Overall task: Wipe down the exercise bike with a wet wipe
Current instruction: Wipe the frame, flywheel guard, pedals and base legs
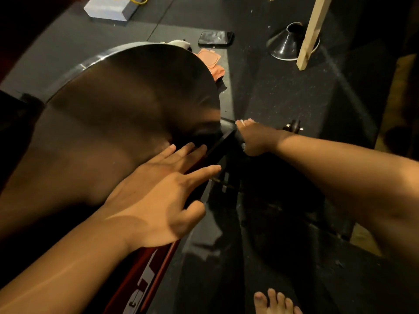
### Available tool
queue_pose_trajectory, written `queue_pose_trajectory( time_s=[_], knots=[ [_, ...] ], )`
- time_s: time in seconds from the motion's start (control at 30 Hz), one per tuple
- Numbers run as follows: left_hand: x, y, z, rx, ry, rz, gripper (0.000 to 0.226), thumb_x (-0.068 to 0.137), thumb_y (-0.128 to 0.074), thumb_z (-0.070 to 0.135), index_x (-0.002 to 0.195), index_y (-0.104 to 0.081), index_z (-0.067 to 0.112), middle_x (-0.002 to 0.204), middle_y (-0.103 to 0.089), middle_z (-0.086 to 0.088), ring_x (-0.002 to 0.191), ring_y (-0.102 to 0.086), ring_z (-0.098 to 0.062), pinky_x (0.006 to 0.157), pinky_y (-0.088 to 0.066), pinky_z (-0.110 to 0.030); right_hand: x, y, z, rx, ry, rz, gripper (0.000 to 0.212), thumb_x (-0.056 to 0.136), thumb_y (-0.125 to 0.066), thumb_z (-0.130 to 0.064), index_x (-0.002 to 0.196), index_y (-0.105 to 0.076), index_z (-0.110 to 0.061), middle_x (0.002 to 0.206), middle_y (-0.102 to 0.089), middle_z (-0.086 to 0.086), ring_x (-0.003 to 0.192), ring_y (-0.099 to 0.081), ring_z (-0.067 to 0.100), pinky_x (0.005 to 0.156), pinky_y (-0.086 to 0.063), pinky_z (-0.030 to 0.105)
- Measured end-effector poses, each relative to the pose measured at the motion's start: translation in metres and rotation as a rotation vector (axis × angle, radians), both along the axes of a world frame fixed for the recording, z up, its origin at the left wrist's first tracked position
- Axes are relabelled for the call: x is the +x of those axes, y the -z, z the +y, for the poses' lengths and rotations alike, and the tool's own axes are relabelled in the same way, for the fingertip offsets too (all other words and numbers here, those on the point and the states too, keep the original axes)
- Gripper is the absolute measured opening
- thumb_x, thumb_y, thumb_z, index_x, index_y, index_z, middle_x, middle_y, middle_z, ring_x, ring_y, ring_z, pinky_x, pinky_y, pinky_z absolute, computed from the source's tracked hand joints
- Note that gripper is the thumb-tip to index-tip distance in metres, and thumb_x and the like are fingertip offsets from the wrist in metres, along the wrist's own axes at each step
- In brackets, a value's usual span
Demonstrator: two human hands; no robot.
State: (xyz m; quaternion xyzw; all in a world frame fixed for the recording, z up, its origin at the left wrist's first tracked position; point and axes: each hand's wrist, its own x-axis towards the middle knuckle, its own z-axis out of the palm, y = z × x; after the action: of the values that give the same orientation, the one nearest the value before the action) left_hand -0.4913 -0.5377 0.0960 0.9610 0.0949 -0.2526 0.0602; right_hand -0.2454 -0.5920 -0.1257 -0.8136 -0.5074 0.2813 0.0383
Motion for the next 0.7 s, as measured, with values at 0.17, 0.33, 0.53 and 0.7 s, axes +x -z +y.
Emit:
queue_pose_trajectory(
  time_s=[0.17, 0.33, 0.53, 0.7],
  knots=[
    [0.002, -0.002, 0.000, -0.024, -0.024, 0.012, 0.084, 0.067, -0.007, 0.058, 0.150, -0.007, 0.055, 0.163, 0.013, 0.015, 0.142, 0.026, 0.001, 0.109, 0.024, -0.016, 0.006, 0.008, -0.024, -0.001, 0.035, -0.005, 0.087, 0.090, -0.064, -0.034, 0.152, -0.012, 0.000, 0.157, -0.020, 0.020, 0.145, -0.021, 0.032, 0.117, -0.020, 0.038],
    [0.001, -0.003, 0.000, -0.026, -0.054, 0.032, 0.086, 0.063, -0.004, 0.062, 0.149, -0.004, 0.059, 0.161, 0.016, 0.020, 0.146, 0.021, -0.003, 0.120, 0.011, -0.027, 0.006, 0.029, -0.134, 0.048, 0.091, -0.106, 0.069, 0.093, -0.031, -0.037, 0.151, -0.020, 0.000, 0.158, -0.023, 0.018, 0.147, -0.020, 0.030, 0.121, -0.016, 0.038],
    [0.000, 0.012, 0.001, -0.139, -0.103, -0.030, 0.086, 0.061, -0.013, 0.061, 0.147, -0.020, 0.055, 0.163, 0.003, 0.015, 0.147, 0.013, -0.001, 0.122, 0.007, -0.031, -0.010, 0.027, -0.140, 0.089, 0.206, -0.284, 0.053, 0.093, -0.045, -0.014, 0.142, -0.035, 0.004, 0.139, -0.043, 0.020, 0.129, -0.042, 0.038, 0.111, -0.031, 0.043],
    [0.002, 0.010, -0.003, -0.147, -0.116, -0.055, 0.092, 0.058, -0.012, 0.059, 0.148, -0.023, 0.050, 0.164, 0.000, 0.011, 0.144, 0.014, 0.003, 0.118, 0.013, -0.023, -0.038, 0.031, -0.053, 0.121, 0.201, -0.180, 0.066, 0.090, -0.015, -0.023, 0.147, -0.023, 0.008, 0.153, -0.027, 0.027, 0.143, -0.024, 0.040, 0.116, -0.017, 0.051]
  ],
)
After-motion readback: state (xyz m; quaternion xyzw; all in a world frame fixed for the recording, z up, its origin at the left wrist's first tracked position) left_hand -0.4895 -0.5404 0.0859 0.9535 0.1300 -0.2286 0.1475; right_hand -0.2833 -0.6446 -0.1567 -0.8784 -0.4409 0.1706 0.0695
